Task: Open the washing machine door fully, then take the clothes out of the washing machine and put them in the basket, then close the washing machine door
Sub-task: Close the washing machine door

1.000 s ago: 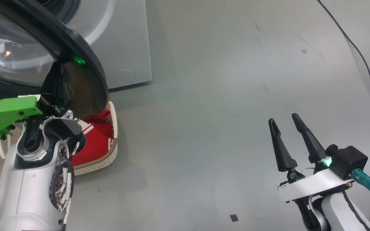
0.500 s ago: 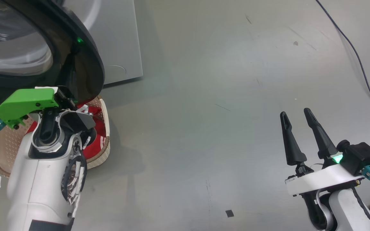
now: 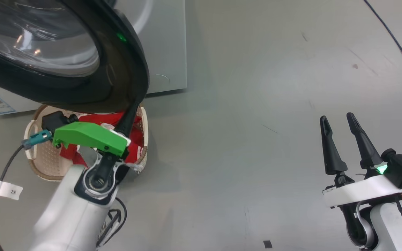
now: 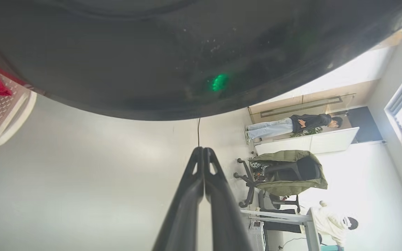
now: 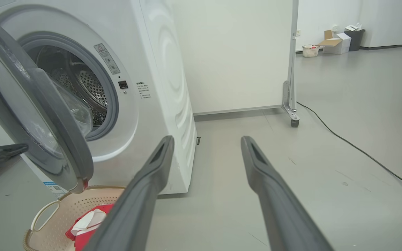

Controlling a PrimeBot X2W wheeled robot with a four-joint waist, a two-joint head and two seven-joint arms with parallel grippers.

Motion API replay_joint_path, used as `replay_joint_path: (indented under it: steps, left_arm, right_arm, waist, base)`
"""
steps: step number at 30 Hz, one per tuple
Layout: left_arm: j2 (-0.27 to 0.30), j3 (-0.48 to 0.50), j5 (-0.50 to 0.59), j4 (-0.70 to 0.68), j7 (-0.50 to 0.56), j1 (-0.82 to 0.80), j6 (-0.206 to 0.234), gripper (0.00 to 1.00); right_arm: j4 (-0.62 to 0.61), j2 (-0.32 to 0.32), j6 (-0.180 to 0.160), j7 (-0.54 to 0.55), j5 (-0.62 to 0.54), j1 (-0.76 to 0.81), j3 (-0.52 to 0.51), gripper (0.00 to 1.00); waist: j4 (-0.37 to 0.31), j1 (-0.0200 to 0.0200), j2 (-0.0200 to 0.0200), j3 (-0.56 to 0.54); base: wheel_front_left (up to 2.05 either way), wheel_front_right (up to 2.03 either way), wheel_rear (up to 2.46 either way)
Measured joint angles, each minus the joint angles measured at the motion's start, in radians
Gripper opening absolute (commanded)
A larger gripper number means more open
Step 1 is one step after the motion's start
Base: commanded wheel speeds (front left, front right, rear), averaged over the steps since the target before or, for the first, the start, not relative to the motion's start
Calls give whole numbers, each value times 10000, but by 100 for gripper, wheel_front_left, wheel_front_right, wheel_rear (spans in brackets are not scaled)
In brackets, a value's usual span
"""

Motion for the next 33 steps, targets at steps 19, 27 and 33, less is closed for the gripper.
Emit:
replay_joint_path:
  steps: [19, 27, 33]
  left_arm:
    - [1595, -1906, 5091, -278, -2859, 1181, -247, 0]
    - [1737, -1885, 6078, -671, -3060, 1692, 105, 0]
    - [1770, -1279, 6828, -1227, -3062, 2168, 460, 0]
  right_arm:
    - [-2, -169, 0, 0, -205, 497, -82, 100]
    - [-46, -165, 0, 0, -257, 749, -174, 100]
    - [-79, -94, 0, 0, -267, 800, -82, 100]
  waist:
    - [2130, 0, 0, -1263]
    - [2631, 0, 0, -1650]
    - [2875, 0, 0, -1828]
  base:
    - [0, 0, 0]
    - [0, 0, 0]
    - [0, 0, 0]
